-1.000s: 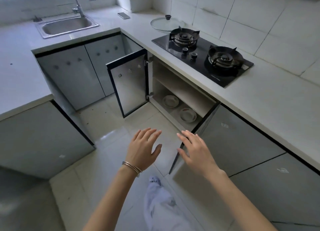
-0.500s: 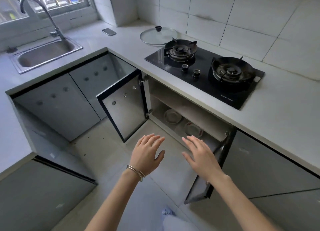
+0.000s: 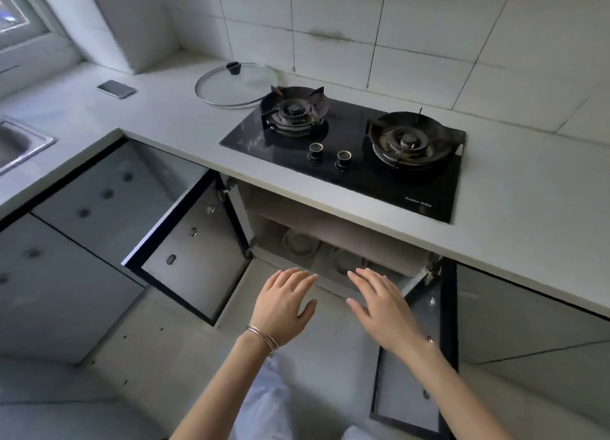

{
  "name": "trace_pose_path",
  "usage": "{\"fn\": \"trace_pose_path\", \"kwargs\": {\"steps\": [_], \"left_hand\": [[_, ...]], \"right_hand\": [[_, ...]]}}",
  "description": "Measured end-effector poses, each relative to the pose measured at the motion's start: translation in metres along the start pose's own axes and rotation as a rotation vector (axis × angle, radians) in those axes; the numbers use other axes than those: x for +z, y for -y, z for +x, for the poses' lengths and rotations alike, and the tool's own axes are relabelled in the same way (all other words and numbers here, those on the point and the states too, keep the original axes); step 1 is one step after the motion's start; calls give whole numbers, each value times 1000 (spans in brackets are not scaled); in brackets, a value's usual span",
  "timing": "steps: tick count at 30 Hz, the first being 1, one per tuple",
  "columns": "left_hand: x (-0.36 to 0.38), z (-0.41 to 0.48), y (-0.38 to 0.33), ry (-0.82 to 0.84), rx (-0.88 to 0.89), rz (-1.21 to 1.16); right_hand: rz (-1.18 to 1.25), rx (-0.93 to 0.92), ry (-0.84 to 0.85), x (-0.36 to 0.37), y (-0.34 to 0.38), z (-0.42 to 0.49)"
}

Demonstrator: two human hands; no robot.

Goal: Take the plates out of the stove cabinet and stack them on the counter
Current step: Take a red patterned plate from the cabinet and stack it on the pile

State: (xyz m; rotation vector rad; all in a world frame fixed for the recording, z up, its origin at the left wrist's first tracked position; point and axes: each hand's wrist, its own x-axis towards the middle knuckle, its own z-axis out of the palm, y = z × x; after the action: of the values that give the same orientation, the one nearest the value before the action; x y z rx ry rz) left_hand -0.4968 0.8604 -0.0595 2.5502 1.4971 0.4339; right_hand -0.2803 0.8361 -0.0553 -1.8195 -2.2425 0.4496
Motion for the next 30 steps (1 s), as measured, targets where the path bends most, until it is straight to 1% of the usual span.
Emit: {"fn": "trace_pose_path", "kwargs": {"steps": [4, 9, 13, 16, 20, 24, 27, 30], "left_hand": [[-6, 35, 62, 52, 87, -10], [-10, 80, 132, 95, 223, 18], [15, 107, 165, 139, 253, 7], [51, 120, 179, 144, 279, -4], [134, 134, 204, 142, 318, 2], [257, 145, 242, 149, 332, -8], [352, 156, 266, 152, 335, 6], [444, 171, 283, 153, 349, 19]], "right_hand": [[6, 98, -43, 15, 24, 48], [-68, 183, -57, 31, 39, 99], [-55, 214, -55, 55, 33, 132], [-45, 231, -42, 91, 15, 152], [-20, 275, -10, 170, -33, 178], [-38, 302, 34, 271, -97, 199], [-44, 322, 6, 347, -148, 215], [-48, 298, -50, 426, -203, 233]]}}
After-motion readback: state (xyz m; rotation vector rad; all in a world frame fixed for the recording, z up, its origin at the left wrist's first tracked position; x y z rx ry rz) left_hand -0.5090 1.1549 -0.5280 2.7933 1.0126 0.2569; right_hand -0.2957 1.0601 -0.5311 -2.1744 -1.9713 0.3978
